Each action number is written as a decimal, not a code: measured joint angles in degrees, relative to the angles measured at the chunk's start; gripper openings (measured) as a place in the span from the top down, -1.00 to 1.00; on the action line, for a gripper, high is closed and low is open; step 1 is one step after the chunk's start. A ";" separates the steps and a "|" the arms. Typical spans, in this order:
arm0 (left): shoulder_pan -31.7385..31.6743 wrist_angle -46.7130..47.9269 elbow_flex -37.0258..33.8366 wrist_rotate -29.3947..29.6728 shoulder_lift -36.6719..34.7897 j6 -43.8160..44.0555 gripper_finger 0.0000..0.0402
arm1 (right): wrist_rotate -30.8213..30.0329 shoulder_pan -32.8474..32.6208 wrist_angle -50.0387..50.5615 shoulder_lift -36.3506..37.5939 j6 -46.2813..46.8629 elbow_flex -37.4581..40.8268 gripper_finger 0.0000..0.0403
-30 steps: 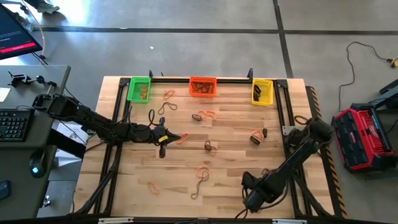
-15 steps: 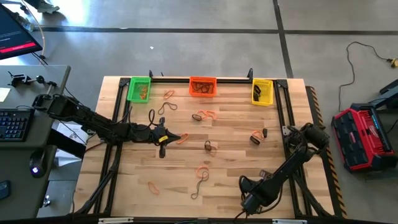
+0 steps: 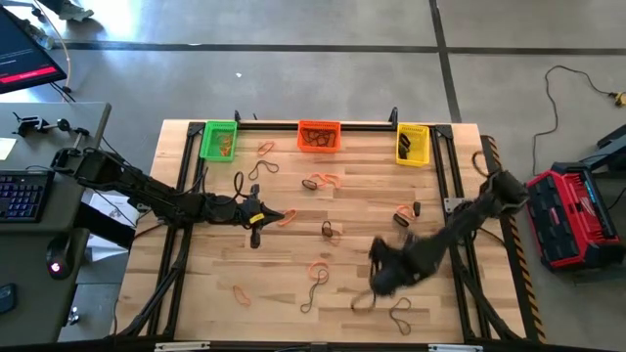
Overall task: Sort rubber bands into baskets
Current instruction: Put the bottom black rubber band into the yellow bin
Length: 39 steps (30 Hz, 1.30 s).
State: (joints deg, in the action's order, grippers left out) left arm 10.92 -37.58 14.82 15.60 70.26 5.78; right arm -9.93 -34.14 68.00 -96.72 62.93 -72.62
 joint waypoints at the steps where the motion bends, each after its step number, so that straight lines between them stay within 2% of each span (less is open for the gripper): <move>1: 0.00 0.00 0.00 0.02 0.00 0.00 1.00 | -1.83 1.90 2.11 1.18 -0.36 0.00 0.99; 5: 0.00 0.00 0.00 -0.01 0.00 0.00 1.00 | -9.37 10.96 8.31 5.65 -2.59 0.00 1.00; 12: 0.00 0.00 -0.01 -0.01 0.00 0.00 1.00 | -21.39 30.54 11.73 12.98 -12.22 0.00 1.00; 19: 0.00 0.04 -0.02 0.01 0.00 -0.31 1.00 | -27.54 51.06 8.58 14.64 -26.56 0.07 1.00; 23: 0.00 0.04 -0.01 0.00 0.00 -0.33 1.00 | -27.24 60.60 0.14 14.52 -36.40 3.10 1.00; 29: 0.00 0.05 -0.02 0.02 0.00 -0.39 1.00 | -24.15 72.11 -11.87 14.48 -43.71 11.28 1.00; 35: 0.00 0.07 0.00 0.02 0.00 -0.44 1.00 | -20.07 77.88 -26.81 14.48 -47.14 19.88 1.00; 39: 0.00 0.05 -0.02 0.01 0.00 -0.05 1.00 | -18.56 80.18 -31.92 14.48 -47.99 24.04 1.00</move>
State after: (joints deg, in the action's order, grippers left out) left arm 10.92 -37.54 14.81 15.61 70.26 5.73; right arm -28.48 46.04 36.08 -82.24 14.94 -48.58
